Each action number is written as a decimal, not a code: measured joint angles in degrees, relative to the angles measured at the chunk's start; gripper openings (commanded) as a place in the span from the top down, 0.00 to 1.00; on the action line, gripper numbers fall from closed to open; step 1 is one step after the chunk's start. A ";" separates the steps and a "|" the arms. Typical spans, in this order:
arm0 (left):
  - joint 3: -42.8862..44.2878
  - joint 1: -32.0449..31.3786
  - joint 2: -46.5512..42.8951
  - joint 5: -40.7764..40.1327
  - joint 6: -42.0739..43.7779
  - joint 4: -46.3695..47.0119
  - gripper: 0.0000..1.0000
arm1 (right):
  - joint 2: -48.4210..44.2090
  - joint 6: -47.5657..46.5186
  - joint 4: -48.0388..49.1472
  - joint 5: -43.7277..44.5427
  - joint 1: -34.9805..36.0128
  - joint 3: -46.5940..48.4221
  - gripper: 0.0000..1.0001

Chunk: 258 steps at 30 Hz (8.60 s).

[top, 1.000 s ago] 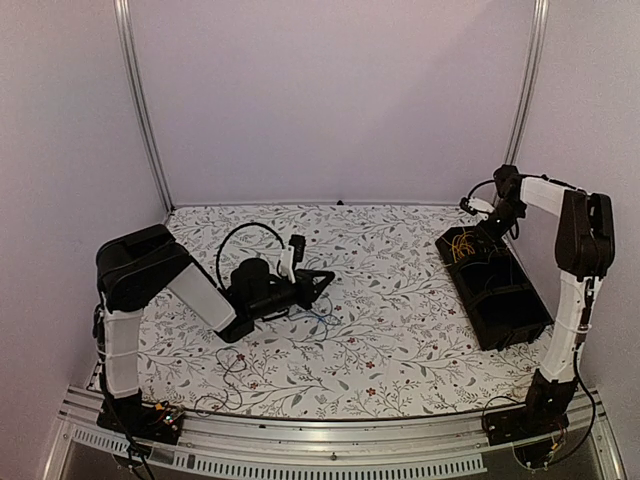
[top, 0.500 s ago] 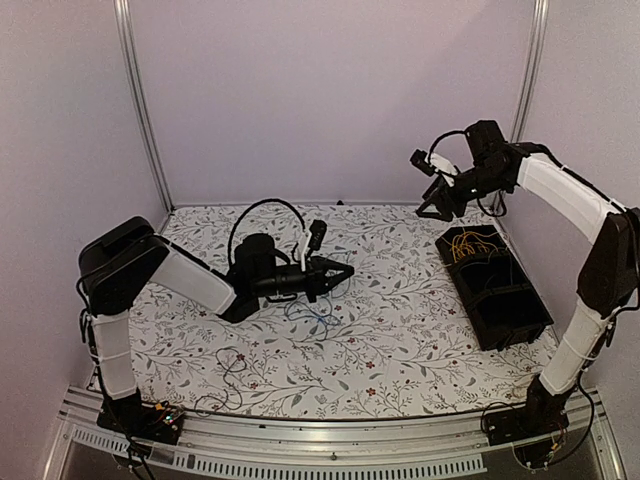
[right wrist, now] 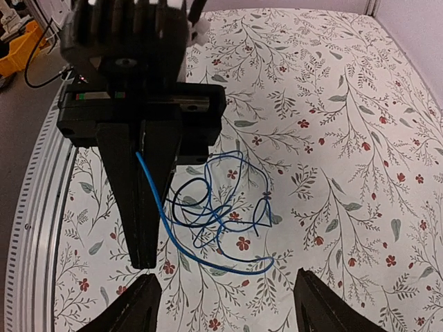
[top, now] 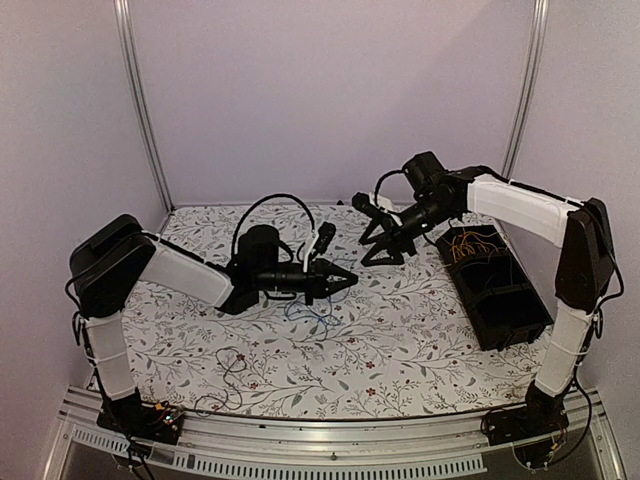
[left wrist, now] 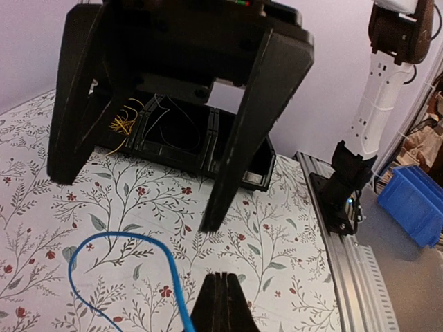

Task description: Untangle the cables

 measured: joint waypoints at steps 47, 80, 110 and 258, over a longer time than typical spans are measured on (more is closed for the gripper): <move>-10.49 5.42 11.13 -10.86 -11.06 20.02 0.65 | -8.81 4.33 -2.69 -4.59 1.70 4.94 1.00; -3.43 6.80 13.81 2.03 -30.99 34.95 0.49 | -7.96 5.27 -2.47 -2.58 1.70 4.92 1.00; -1.31 6.62 13.22 -6.73 -27.36 25.07 1.00 | -10.95 13.05 -4.55 -12.13 -20.70 14.99 1.00; 6.99 0.98 -23.37 -22.75 12.66 -51.30 1.00 | -6.05 13.16 3.80 -1.36 -6.34 -5.46 0.44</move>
